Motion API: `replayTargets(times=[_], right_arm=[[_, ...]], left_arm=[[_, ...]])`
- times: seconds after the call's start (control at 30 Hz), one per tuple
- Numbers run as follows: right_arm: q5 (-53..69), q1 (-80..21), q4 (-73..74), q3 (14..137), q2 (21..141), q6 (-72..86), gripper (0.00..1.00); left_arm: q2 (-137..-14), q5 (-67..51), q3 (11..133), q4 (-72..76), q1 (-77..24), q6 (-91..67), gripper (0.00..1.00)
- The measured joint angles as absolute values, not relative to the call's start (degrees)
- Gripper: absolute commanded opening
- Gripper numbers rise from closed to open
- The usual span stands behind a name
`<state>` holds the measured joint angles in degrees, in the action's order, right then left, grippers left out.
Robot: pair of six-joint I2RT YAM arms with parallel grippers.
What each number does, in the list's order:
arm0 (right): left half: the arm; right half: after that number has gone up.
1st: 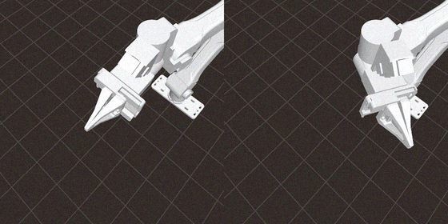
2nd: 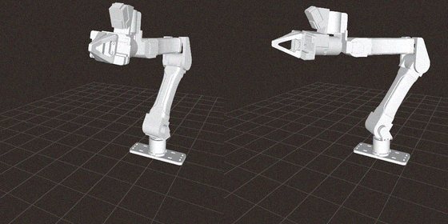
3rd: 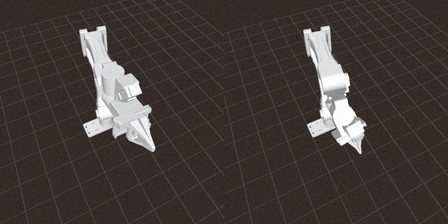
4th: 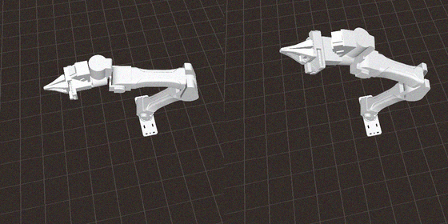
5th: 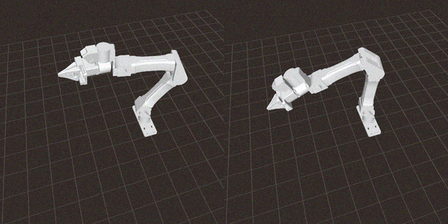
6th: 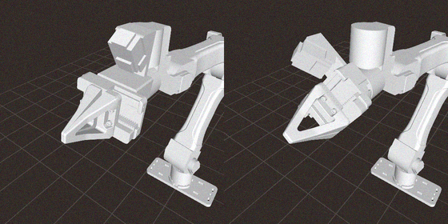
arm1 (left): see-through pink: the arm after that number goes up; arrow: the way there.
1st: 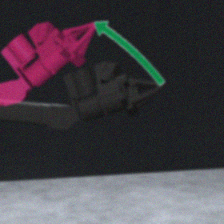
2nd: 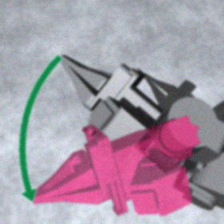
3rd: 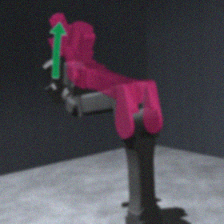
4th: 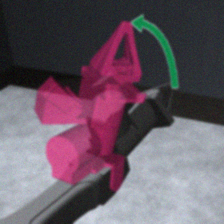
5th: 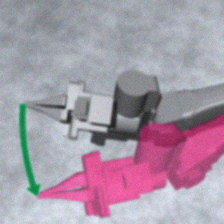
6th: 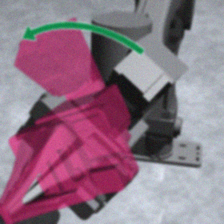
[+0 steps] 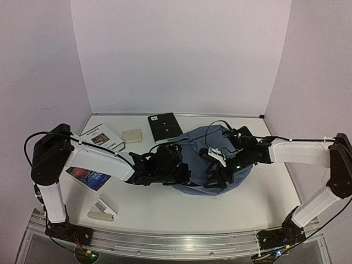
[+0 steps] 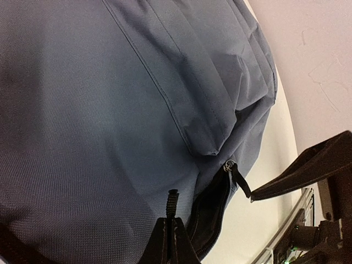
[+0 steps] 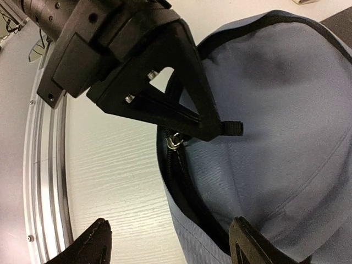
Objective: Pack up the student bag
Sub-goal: Unzip the student bag at the center of the board.
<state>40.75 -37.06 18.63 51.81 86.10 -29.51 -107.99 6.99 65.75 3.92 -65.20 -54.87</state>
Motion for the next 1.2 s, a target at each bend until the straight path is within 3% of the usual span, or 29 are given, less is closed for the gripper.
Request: replayTargets(times=[0.17,0.3,0.37,0.57,1.2], right_arm=[[35.7,-41.6,13.2,50.9,89.3,-29.0,0.72],[31.9,-42.8,9.6,50.8,92.0,-28.3,0.6],[30.4,-43.2,8.5,50.8,93.0,-28.0,0.49],[28.1,-43.5,6.7,50.7,94.3,-27.7,0.01],[21.7,-43.5,10.3,44.9,82.3,-35.6,0.0]], left_arm=[[-107.0,7.9,65.0,4.2,-65.2,-56.1,0.0],[-106.8,8.1,64.8,4.6,-65.2,-56.7,0.0],[-106.7,8.2,64.5,4.7,-65.2,-57.0,0.0],[-105.0,8.8,62.1,5.2,-65.2,-57.0,0.0],[-93.2,12.7,56.5,-0.5,-60.5,-52.3,0.0]])
